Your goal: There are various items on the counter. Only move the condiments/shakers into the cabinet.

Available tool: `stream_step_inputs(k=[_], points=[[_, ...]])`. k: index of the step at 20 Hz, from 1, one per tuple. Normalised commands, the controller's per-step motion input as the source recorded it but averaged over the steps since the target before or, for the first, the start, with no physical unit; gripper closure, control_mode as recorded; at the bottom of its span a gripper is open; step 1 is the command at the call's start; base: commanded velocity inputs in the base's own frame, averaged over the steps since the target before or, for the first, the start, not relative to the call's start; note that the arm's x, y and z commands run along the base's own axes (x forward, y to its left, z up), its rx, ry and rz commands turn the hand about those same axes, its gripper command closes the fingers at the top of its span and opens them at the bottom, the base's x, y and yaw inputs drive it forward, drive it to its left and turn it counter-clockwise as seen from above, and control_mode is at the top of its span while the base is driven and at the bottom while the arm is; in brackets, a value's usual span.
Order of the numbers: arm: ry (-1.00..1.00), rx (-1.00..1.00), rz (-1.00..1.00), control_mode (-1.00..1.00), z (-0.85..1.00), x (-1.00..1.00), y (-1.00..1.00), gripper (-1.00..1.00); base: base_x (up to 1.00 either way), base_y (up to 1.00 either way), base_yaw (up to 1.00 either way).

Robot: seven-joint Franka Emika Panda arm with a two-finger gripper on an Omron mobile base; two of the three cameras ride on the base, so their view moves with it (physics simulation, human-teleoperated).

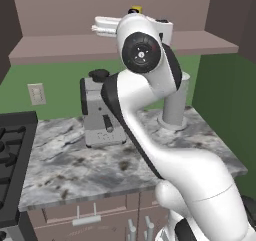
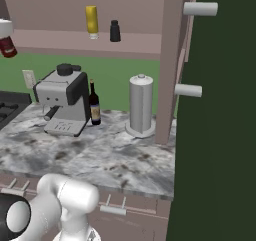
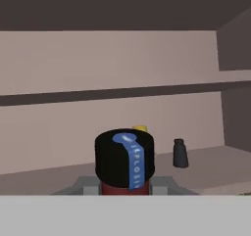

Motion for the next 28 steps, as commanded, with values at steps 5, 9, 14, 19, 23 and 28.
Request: stream_step_inputs(k=[5, 9, 14, 19, 23, 28], points=[[0.0, 0.0, 0.0, -1.0, 0.08, 0.5, -0.05, 1.0, 0.0, 0.0, 0.0], [0.03, 0.0, 0.0, -1.0, 0.0, 0.61, -0.04, 1.0, 0.0, 0.0, 0.0], [0.09, 0.0, 0.01, -1.0, 0.0, 0.6, -0.11, 1.0, 0.0, 0.0, 0.0], [0.05, 0.0, 0.01, -1.0, 0.0, 0.55, -0.11, 1.0, 0.0, 0.0, 0.0], [0.0, -0.03, 0.0, -1.0, -0.02, 0.47, -0.01, 1.0, 0.0, 0.0, 0.0], [0.0, -0.07, 0.0, -1.0, -0.09, 0.46, 0.0, 1.0, 0.0, 0.0, 0.0]])
